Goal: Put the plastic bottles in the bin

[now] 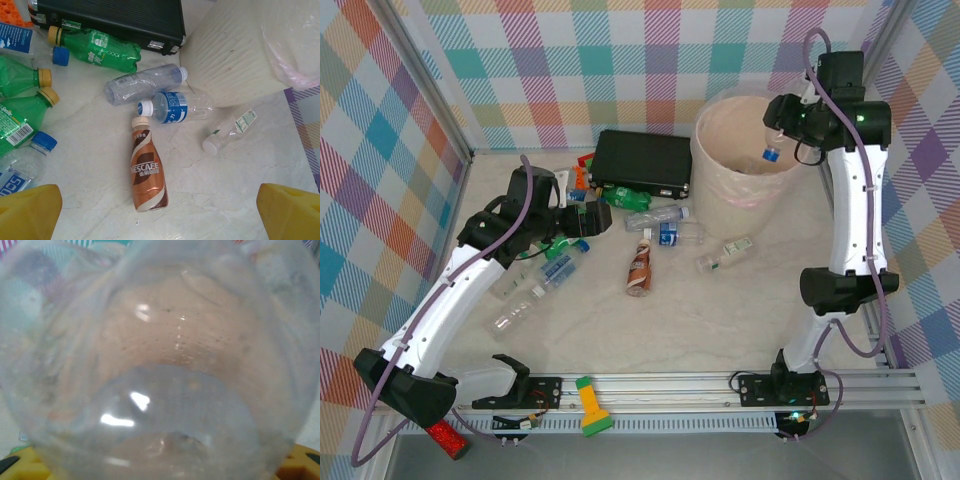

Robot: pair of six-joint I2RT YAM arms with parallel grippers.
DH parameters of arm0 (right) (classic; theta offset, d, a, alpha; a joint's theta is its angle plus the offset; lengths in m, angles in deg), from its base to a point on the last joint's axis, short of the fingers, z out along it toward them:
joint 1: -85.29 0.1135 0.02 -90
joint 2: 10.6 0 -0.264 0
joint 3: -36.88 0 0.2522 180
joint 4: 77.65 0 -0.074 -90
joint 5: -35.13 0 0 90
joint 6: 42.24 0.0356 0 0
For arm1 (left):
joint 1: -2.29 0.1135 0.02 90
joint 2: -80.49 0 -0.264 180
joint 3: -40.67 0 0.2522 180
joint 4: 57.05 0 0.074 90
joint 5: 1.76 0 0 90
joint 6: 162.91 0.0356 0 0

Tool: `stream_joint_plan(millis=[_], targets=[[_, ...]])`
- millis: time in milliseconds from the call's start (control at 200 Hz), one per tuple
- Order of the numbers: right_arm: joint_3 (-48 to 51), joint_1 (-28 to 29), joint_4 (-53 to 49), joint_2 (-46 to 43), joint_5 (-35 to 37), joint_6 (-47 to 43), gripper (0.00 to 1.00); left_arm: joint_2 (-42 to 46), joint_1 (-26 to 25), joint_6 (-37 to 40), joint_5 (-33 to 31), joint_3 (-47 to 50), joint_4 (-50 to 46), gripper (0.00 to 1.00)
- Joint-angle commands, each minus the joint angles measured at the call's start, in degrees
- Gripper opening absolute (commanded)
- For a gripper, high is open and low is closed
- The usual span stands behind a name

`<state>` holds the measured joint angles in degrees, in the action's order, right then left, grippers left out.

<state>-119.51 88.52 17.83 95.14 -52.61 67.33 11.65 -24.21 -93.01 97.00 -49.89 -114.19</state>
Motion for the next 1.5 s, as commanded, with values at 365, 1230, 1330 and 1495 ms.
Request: stream_joint_plan(millis=[365,1230,1330,1495], targets=[[-4.04,-2.61,0.98,8.73,-2.99,-2.63,0.55,0.93,-0.28,0.51,-2.43,-2.10,-0.61,1.00],[-4.19,-2.61,-0.53,5.84,-3.04,-3.31,0.99,1.07,-0.27,-0.65,-2.60,-1.12,0.22,0.99],[-4.24,-2.61,-1.09,4.87,-3.07,-3.52,0.99,1.06,-0.31,-0.90,-2.34,-0.77,0.48,1.00],[-3.81,-2.65,-2.68,3.21,-4.03,-3.32,0.99,0.72,-0.30,-0.91,-1.66,-0.33,0.40,1.00]])
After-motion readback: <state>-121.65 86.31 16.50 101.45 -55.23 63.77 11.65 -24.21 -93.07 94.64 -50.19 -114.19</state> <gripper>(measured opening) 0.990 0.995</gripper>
